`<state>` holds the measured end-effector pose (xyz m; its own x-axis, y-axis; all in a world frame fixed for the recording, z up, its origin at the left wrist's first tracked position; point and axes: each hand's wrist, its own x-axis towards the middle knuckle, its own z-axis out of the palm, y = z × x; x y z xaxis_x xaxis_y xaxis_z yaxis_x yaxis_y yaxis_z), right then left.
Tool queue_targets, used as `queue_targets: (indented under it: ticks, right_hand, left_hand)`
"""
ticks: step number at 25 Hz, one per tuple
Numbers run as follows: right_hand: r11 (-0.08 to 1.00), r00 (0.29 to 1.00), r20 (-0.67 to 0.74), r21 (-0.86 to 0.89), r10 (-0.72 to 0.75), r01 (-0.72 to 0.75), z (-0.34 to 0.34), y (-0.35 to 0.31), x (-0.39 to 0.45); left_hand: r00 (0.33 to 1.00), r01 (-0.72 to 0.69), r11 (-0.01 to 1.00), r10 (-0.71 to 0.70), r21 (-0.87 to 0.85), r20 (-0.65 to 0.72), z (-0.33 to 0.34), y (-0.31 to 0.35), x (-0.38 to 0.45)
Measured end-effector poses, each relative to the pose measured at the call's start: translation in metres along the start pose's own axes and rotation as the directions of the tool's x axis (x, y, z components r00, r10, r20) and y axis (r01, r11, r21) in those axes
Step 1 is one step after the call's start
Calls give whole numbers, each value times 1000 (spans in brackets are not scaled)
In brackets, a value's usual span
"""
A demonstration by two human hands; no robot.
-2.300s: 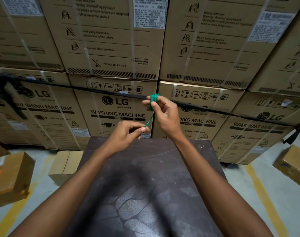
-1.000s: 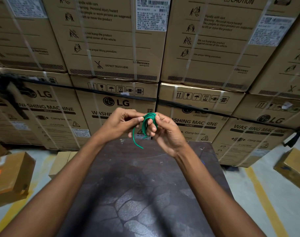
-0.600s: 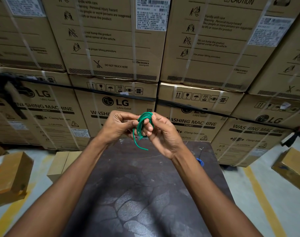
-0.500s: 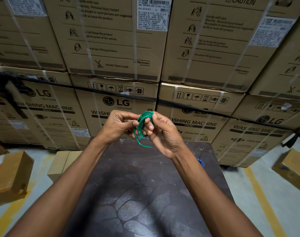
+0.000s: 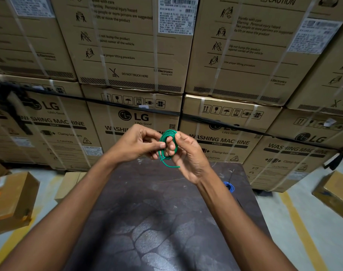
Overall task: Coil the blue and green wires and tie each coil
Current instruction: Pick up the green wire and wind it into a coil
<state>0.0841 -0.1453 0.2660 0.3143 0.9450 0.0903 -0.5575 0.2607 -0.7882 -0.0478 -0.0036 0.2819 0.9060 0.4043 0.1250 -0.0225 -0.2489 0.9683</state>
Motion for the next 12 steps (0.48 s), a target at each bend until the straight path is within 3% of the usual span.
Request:
queue_targets:
  ticks: [9,12]
  right_hand:
    - [994,944,-311,-47,-112,102,1,5,14]
    - [976,905,-382,-179,-187,126,-7,17,10]
  left_hand:
    - [988,-25,997,15,-67,-153,6,-7,1]
    - [969,-33,994,6,-104,-248,3,-6,4]
